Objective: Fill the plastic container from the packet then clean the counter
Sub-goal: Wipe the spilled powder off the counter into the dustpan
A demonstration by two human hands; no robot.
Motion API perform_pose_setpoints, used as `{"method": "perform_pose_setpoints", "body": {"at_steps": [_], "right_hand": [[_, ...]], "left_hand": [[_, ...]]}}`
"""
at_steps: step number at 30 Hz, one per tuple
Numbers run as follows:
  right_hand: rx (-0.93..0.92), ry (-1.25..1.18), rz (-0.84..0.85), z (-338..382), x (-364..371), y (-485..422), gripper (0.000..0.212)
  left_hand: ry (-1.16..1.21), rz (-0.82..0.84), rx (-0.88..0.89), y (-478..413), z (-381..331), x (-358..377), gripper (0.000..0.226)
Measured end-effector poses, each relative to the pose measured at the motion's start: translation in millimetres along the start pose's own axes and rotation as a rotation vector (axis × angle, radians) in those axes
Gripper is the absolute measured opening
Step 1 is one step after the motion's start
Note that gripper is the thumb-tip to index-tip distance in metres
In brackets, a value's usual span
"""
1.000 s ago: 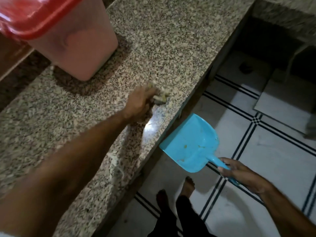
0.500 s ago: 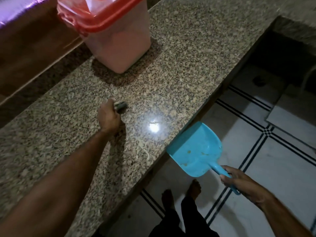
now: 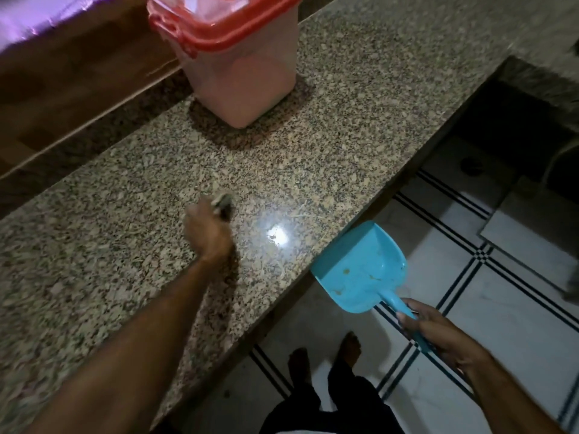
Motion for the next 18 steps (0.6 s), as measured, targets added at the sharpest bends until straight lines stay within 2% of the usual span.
{"method": "perform_pose_setpoints", "body": {"at_steps": [2,5,7,9,11,12,15,18], "right_hand": [[-0.006,0.009,0.007,2,-2,0,0.019],[0.001,0.035,0.032,4,-4,-6,0.021],[0.014,0.058,0.043,8,-6,-13,0.021],[0.016,0.081,0.082,14,-8,-22,0.020],[0.007,0.104,0.114,24,-13,-28,0.022],[0.002,0.110,0.128,29,-16,-31,0.023],[-0.016,0.125,0.183,42,-27,-33,0.027],[0.001,0.136,0.234,47,-43,-38,0.016]], "left_hand": [[-0.134,0.036,-0.114,4,32,-1,0.033],[-0.208,0.090,-0.105,25,8,27,0.047],[-0.172,0.119,-0.014,40,-32,52,0.045],[-0.066,0.172,0.133,52,-71,73,0.034],[0.057,0.250,0.260,63,-91,83,0.024],[0.127,0.261,0.268,65,-89,79,0.021],[0.244,0.126,0.066,68,-42,44,0.022],[0.043,-0.031,-0.248,87,29,3,0.033]]}}
Point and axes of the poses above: each hand's wrist, its own y-axis away from the middle knuckle, its own x-axis out of the palm, z = x × y, the point moved 8 cm from there along -y, towards the middle knuckle, and after that the axes turned 7 degrees about z, right-handed, at the moved point
